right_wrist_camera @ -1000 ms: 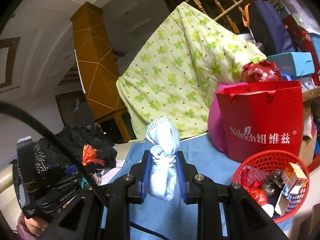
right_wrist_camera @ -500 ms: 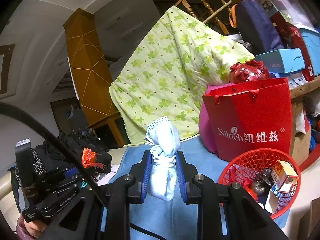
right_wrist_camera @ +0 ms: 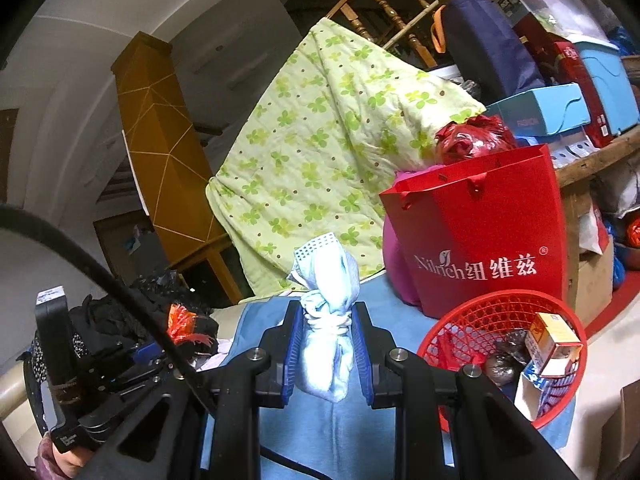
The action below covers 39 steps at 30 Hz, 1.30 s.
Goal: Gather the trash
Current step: 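Lift both held items and carry them toward the red mesh basket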
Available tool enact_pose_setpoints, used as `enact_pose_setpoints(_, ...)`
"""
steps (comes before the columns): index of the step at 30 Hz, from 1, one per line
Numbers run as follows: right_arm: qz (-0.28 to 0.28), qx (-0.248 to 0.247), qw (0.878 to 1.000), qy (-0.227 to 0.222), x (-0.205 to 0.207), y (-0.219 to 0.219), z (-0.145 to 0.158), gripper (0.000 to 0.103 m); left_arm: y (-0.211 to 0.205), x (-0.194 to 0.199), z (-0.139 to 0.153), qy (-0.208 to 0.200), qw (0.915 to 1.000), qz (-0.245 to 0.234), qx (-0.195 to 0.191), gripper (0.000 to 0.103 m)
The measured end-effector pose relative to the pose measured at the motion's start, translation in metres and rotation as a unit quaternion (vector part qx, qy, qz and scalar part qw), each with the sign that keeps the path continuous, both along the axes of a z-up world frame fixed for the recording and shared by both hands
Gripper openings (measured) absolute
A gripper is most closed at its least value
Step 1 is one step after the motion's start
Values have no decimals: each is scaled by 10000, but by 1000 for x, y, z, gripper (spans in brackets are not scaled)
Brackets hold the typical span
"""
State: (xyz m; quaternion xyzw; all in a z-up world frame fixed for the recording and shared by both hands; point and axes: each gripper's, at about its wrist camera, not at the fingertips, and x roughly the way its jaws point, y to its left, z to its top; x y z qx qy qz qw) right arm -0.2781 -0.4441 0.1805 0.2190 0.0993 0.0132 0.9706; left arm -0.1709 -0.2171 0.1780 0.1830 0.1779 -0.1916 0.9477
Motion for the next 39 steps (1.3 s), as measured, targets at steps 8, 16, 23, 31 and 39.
enact_pose_setpoints(8, -124, 106, 9999, -9, -10, -11, -5, 26, -20, -5, -4, 24, 9998, -140, 103, 27)
enact_pose_setpoints(16, -229, 213, 9995, -14, -17, -25, -9, 26, -39, -9, -7, 35, 9994, -281, 210, 27)
enact_pose_setpoints(23, -341, 306, 9989, 3, -21, -38, -14, 26, -53, -12, -12, 89, 9988, -383, 294, 27)
enact_pose_setpoints(31, -436, 387, 9983, 36, -24, -47, -20, 26, -63, -13, -15, 125, 9982, -470, 362, 27)
enact_pose_setpoints(39, -509, 466, 9976, 63, -27, -54, -24, 26, -72, -14, -19, 189, 9974, -548, 419, 27)
